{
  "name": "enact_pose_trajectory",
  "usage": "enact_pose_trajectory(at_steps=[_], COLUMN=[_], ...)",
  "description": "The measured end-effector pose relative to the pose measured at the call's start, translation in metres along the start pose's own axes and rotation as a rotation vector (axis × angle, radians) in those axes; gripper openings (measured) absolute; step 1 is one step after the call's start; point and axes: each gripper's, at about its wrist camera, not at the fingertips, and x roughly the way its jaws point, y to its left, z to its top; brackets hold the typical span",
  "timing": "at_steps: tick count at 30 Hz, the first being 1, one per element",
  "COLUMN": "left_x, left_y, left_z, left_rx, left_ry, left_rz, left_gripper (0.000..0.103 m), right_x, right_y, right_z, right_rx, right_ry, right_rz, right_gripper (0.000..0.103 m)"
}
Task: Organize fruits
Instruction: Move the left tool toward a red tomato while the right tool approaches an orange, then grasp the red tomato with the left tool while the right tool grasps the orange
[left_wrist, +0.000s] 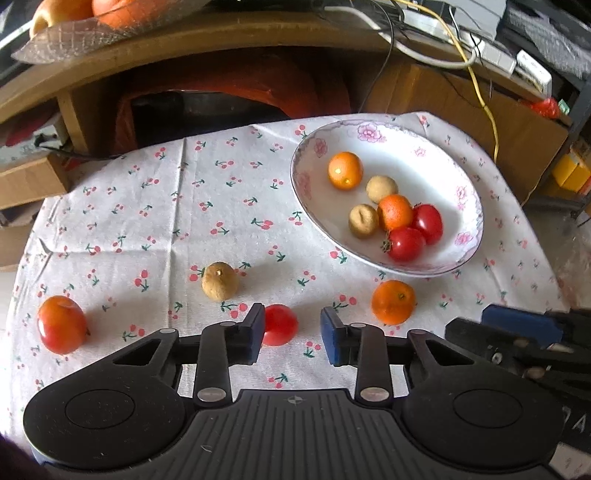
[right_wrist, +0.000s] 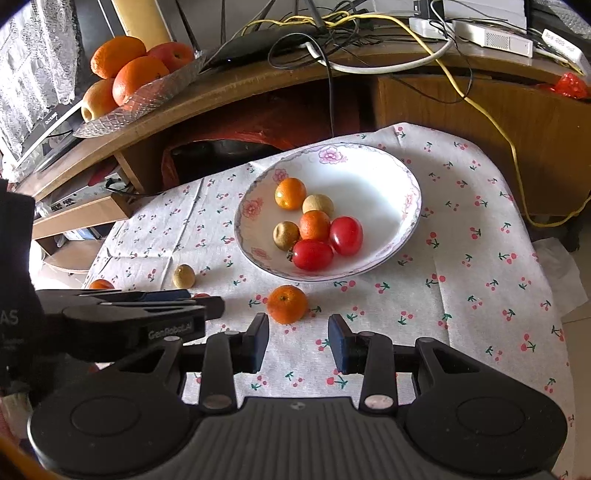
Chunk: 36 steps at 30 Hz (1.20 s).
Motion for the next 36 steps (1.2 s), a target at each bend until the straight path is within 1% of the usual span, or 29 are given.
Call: enact_pose_trajectory(at_steps=[3, 9, 13, 17, 18, 21, 26, 30, 33, 36], left_x=[0.003, 0.003, 0.007, 0.012, 0.013, 0.014, 0.011, 0.003, -0.002, -0.004], left_y=[0.002, 0.009, 0.009, 0.011, 0.012, 0.011, 0.013, 0.016, 0.018, 0.018], left_z=[0.0, 0.003, 0.003, 0.004, 0.004, 0.004, 0.002, 0.001, 0.0, -0.002], left_rx=[-0.005, -0.029, -0.021, -0.029, -0.03, -0.01, -0.004, -0.013, -0.006, -0.001], left_ry=[0.0, -0.002, 0.004, 0.001, 0.002, 0.012, 0.021, 0.023, 0.021, 0.027], left_rz=[0.022, 0.021, 0.041, 0.049, 0.051, 0.079, 0.069, 0.038, 0.026, 0.016], left_gripper=[0.039, 0.04, 0.042, 0.042, 0.041, 0.032, 0.031, 0.031, 0.031, 0.031], right_x=[0.002, 0.004, 0.007, 0.01, 0.01, 0.011, 0.014, 0.017, 0.024, 0.031], right_y=[-0.001, 0.001, 0.004, 0.006, 0.006, 0.005, -0.001, -0.008, -0.007, -0.005], right_z=[0.001, 0.002, 0.002, 0.0, 0.0, 0.001, 0.006, 0.009, 0.01, 0.01], right_rx=[0.011, 0.013, 0.008, -0.001, -0.002, 0.005, 0.036, 0.088, 0.087, 0.102], right_ry=[0.005, 0.008, 0.012, 0.018, 0.019, 0.013, 0.009, 0.023, 0.035, 0.053], right_rz=[-0.003, 0.0, -0.001, 0.0, -0.001, -0.006, -0.007, 0.012, -0.006, 0.01], right_gripper=[0.037, 0.036, 0.036, 0.036, 0.036, 0.036, 0.036, 0.036, 0.037, 0.037])
